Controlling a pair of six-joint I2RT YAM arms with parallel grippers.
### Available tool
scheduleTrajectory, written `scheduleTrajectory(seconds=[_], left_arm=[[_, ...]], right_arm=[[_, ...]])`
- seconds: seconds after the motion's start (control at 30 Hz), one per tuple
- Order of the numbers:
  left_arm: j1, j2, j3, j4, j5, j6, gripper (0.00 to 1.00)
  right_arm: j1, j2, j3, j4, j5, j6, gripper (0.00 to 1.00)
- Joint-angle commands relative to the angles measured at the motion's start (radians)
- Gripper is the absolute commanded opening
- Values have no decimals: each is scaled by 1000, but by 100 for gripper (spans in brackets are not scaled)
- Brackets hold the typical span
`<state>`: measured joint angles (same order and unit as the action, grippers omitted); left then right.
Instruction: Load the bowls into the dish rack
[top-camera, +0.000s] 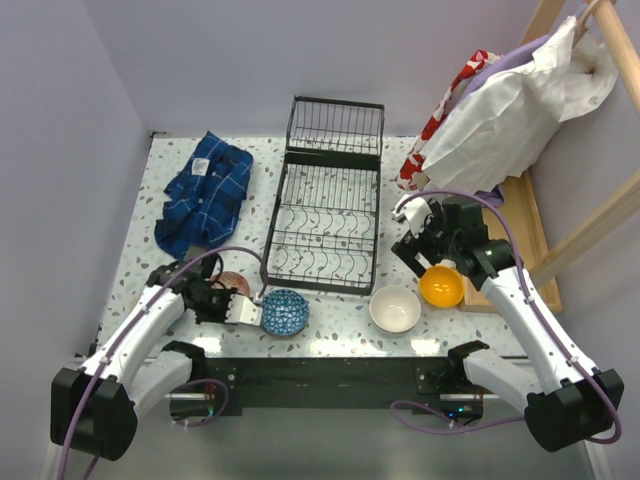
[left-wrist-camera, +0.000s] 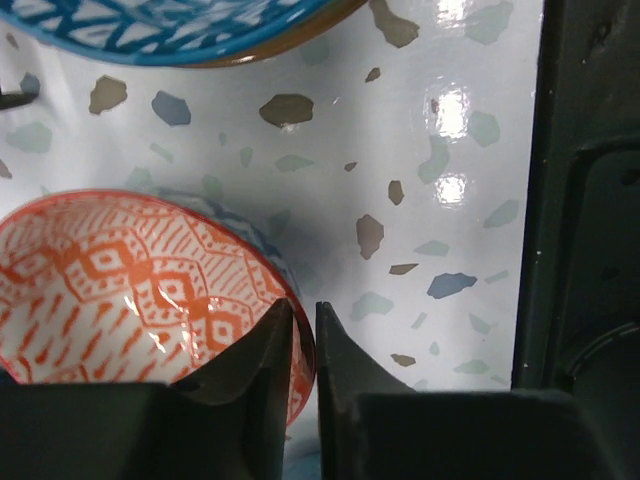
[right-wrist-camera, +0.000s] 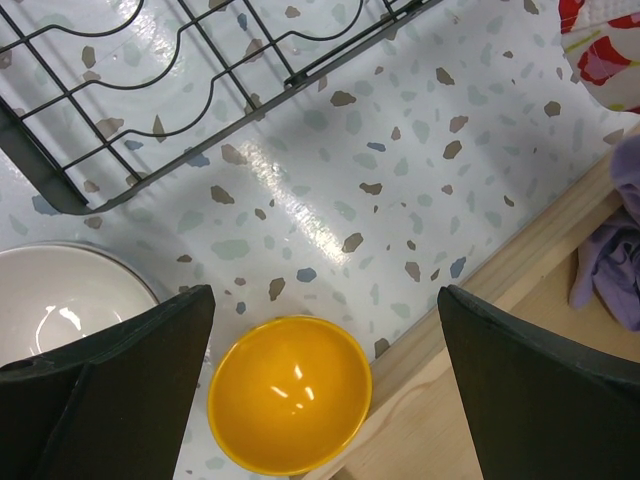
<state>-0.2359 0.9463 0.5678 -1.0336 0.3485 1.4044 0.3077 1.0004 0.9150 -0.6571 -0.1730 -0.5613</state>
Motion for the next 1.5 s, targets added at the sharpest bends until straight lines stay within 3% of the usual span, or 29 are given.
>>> scheduleTrajectory(seconds=[0.0, 0.07, 0.47, 0.6, 0.7, 0.83, 0.97, 1.03, 1.1, 1.17, 1.33, 1.47], left_arm=[[-19, 9, -16, 50, -13, -42, 10], [-19, 19, -13, 50, -22, -57, 0], [-19, -30, 340, -259, -71, -119, 0], [-19, 54, 476, -194, -7, -215, 0], [-19, 225, 659, -100, 124, -384, 0], [-23, 408, 870, 83, 309, -619, 0], [-46, 523, 940, 259, 490, -899, 0], [-54, 539, 907, 411, 558, -993, 0], [-71, 540, 856, 554, 627, -1183, 0], [-101, 540, 770, 804, 671, -1392, 0], [-189, 614, 689, 1244, 687, -1718, 0], [-218, 730, 604, 1628, 647, -2130, 0]], right_arm=[[2, -8, -10, 33, 21, -6, 99], [2, -8, -11, 33, 18, -2, 99], [2, 6, 54, -4, 15, -22, 97], [2, 14, 65, 19, 36, 9, 97], [4, 41, 88, 25, 53, 75, 97], [2, 73, 123, 24, 90, 165, 97], [2, 86, 157, 24, 124, 209, 98], [1, 92, 163, 25, 139, 212, 98], [1, 96, 170, 27, 164, 216, 98], [1, 101, 176, 25, 185, 218, 98], [-4, 121, 186, 8, 225, 218, 99], [-18, 148, 205, -4, 251, 227, 99]])
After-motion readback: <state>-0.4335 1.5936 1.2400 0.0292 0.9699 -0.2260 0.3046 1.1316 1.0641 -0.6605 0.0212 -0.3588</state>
